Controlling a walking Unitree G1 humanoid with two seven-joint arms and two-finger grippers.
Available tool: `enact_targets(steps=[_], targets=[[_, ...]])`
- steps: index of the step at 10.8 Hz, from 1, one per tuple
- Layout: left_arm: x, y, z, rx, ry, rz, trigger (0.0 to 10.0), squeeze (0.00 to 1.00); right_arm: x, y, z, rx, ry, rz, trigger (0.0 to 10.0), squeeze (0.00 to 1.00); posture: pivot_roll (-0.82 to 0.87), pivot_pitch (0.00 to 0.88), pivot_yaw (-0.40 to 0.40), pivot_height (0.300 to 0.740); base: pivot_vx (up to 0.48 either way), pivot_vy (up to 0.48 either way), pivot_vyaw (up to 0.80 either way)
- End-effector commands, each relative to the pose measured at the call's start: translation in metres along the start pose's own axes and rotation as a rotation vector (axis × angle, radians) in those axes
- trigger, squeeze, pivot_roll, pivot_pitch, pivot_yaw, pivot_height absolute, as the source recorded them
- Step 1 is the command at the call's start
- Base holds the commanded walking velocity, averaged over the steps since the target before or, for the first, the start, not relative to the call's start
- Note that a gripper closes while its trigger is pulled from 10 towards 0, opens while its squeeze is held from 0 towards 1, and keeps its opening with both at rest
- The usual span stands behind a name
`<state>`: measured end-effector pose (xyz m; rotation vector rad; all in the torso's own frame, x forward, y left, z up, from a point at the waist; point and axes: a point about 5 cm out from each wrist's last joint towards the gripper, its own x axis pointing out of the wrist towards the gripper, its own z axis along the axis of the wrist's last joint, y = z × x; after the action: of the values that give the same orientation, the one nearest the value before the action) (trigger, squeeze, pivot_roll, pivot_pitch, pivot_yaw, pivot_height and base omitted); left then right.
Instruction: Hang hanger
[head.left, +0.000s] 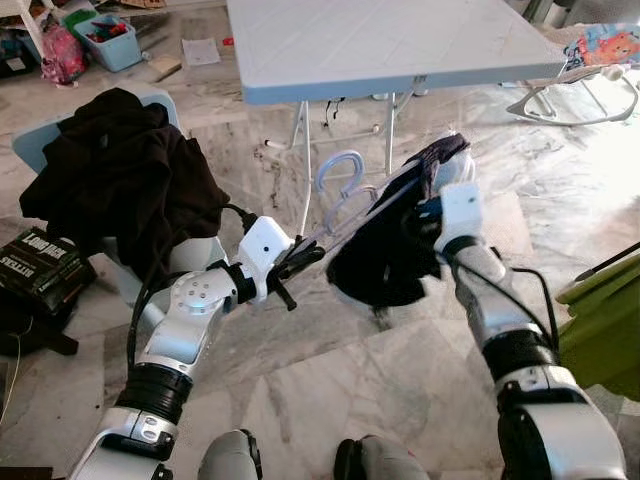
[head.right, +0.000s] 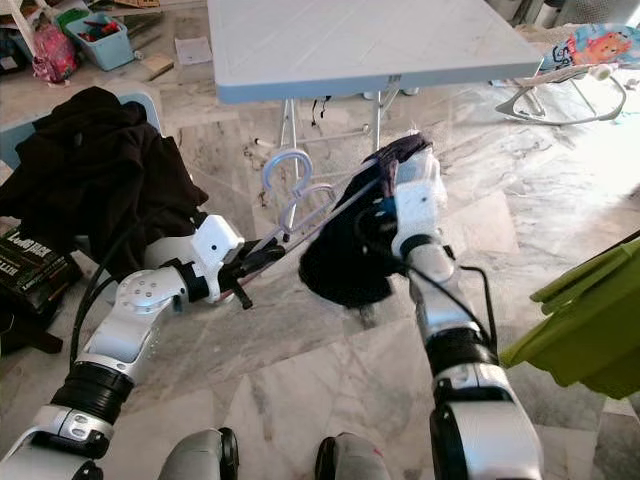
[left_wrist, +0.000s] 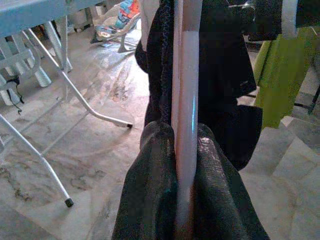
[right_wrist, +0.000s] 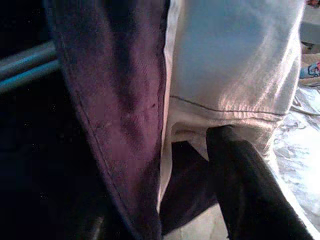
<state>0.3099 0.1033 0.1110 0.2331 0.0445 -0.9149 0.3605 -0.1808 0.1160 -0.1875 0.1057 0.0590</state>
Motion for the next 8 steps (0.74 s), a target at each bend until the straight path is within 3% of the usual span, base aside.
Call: enact_targets(steps=[1, 8], targets=[[0.003, -0.002, 0.011, 0.022, -0.047, -0.011, 0.0, 0.00, 0.001, -0.007, 0.002, 0.024, -0.009, -0.036, 0.0, 0.00, -0.04, 0.138, -0.045, 0.740, 0.000, 0.000, 0.00], [0.001, -0.003, 0.004, 0.064, -0.008, -0.015, 0.0, 0.00, 0.004, -0.022, 0.016, 0.103, -0.062, -0.136, 0.0, 0.00, -0.04, 0.128, -0.044, 0.740, 0.000, 0.000, 0.00]])
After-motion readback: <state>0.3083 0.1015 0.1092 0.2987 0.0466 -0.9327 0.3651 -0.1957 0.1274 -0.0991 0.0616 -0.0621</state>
